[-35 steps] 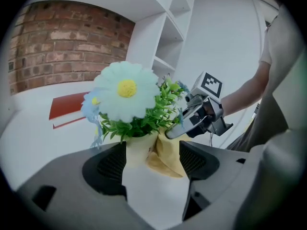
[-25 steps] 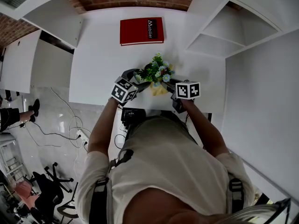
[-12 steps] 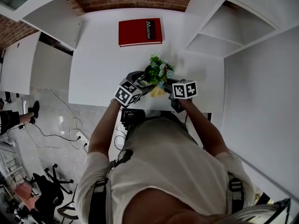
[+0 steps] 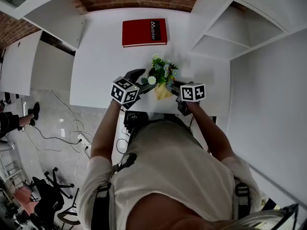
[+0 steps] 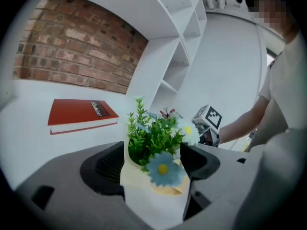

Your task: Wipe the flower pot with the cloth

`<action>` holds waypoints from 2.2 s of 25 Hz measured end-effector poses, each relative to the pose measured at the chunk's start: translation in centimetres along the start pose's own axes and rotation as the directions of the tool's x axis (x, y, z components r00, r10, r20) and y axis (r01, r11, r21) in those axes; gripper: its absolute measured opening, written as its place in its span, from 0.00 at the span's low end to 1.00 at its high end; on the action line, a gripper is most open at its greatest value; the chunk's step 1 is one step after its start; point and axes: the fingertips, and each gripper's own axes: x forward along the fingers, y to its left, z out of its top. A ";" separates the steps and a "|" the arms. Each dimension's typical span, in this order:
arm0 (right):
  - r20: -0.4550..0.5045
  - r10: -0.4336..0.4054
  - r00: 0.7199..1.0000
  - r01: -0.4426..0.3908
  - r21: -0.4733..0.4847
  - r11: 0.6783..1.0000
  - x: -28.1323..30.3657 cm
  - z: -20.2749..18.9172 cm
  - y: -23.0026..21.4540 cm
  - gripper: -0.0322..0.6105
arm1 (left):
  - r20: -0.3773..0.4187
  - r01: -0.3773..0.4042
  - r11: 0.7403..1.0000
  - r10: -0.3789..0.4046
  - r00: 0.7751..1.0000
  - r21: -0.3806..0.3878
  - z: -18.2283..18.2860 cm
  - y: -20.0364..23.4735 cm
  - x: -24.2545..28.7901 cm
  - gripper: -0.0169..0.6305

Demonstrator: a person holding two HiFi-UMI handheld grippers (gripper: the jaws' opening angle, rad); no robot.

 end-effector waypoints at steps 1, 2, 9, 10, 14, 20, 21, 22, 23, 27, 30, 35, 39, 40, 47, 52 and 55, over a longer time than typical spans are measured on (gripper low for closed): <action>0.013 -0.004 1.000 0.004 0.008 1.000 -0.2 0.5 -0.2 0.27 | -0.010 0.030 1.000 -0.030 0.999 -0.005 0.5 0.0 0.3 0.56; 0.026 -0.006 1.000 0.006 0.015 1.000 -0.3 1.0 -0.4 0.27 | -0.033 0.053 0.999 -0.053 0.998 0.002 0.7 0.0 0.7 0.57; 0.068 -0.029 0.997 0.027 0.035 0.999 -0.2 2.3 -0.7 0.27 | -0.137 0.095 0.995 -0.090 0.987 0.032 -0.9 -0.6 3.2 0.57; 0.065 -0.028 0.997 0.025 0.039 0.999 -0.1 2.2 -0.7 0.27 | -0.128 0.094 0.995 -0.089 0.988 0.029 -1.1 -0.9 3.4 0.57; 0.030 -0.014 0.999 0.014 0.031 0.999 0.6 0.8 -0.1 0.27 | -0.139 0.088 0.987 -0.069 0.988 0.131 -2.5 -2.8 4.2 0.57; -0.020 0.000 1.000 0.000 0.013 1.000 1.5 -1.3 1.1 0.27 | -0.121 0.057 0.986 -0.038 0.992 0.160 -3.3 -3.6 4.2 0.57; -0.023 0.004 1.000 -0.004 0.015 1.000 1.5 -1.5 1.2 0.27 | -0.122 0.057 0.986 -0.038 0.992 0.155 -3.4 -3.7 4.1 0.57; -0.026 0.008 1.000 -0.008 0.019 1.000 1.4 -1.6 1.2 0.27 | -0.118 0.055 0.988 -0.038 0.992 0.143 -3.5 -3.9 4.0 0.57; -0.028 0.013 1.000 -0.012 0.022 1.000 1.3 -1.7 1.3 0.27 | -0.111 0.052 0.991 -0.039 0.993 0.123 -3.5 -4.1 4.0 0.57; -0.036 0.032 0.999 -0.030 0.035 0.999 0.8 -2.2 1.1 0.27 | -0.075 0.046 0.998 -0.043 0.996 0.041 -3.4 -4.8 3.7 0.57; -0.012 0.029 0.999 -0.028 0.058 0.998 0.0 -1.7 0.4 0.27 | -0.017 0.034 0.999 -0.034 0.999 0.019 -2.0 -4.4 1.4 0.57; 0.080 0.018 0.997 -0.030 0.146 0.989 -1.1 1.1 -0.8 0.27 | -0.044 -0.012 0.999 0.014 0.999 0.045 -1.2 -0.3 -1.4 0.57; 0.134 0.036 0.990 -0.061 0.192 0.980 -1.1 2.7 -0.3 0.27 | -0.125 0.073 0.997 -0.071 0.990 0.018 -2.3 -0.3 0.4 0.57; 0.131 0.038 0.991 -0.063 0.190 0.980 -0.9 2.7 -0.2 0.27 | -0.132 0.088 0.996 -0.086 0.987 0.009 -2.5 -0.5 0.8 0.57; 0.121 0.057 0.991 -0.086 0.249 0.965 0.0 1.6 -0.2 0.27 | -0.068 0.071 0.997 -0.073 0.995 -0.032 -2.4 -0.6 1.3 0.57; 0.055 0.057 0.997 -0.069 0.245 0.967 0.5 -0.8 0.2 0.27 | -0.053 0.061 0.997 -0.063 0.997 -0.039 -3.1 -1.8 0.7 0.57; 0.005 0.065 0.998 -0.064 0.229 0.971 0.7 -2.5 0.4 0.27 | -0.030 0.062 0.996 -0.064 0.997 -0.063 -3.8 -2.7 0.1 0.57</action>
